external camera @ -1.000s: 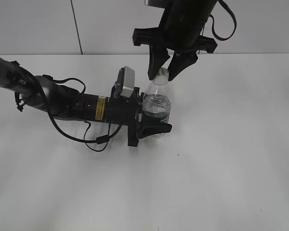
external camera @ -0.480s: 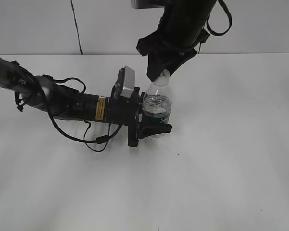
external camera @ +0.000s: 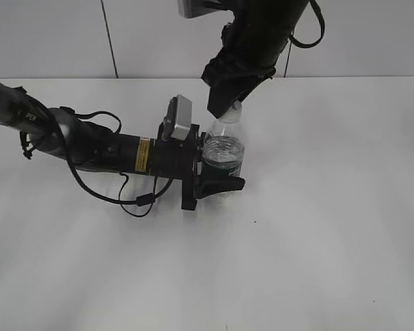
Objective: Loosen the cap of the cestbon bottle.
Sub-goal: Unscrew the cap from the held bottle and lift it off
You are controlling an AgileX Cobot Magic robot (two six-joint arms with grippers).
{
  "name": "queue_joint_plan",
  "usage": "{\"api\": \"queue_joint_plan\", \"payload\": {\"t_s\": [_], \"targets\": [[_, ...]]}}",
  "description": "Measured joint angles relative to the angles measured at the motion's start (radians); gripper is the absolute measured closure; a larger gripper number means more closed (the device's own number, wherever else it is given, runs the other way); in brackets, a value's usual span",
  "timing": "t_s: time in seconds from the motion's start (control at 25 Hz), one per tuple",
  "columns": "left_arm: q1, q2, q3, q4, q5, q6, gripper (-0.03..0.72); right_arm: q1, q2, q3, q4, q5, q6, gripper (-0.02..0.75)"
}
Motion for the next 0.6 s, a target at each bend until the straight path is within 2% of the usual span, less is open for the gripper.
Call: {"api": "queue_joint_plan", "payload": {"t_s": [0.6], "targets": [[0.021, 0.000, 0.000, 0.014, -0.025, 0.002, 0.284, 0.000, 0.000, 0.000, 0.025, -0.010, -0.497, 0.435]]}}
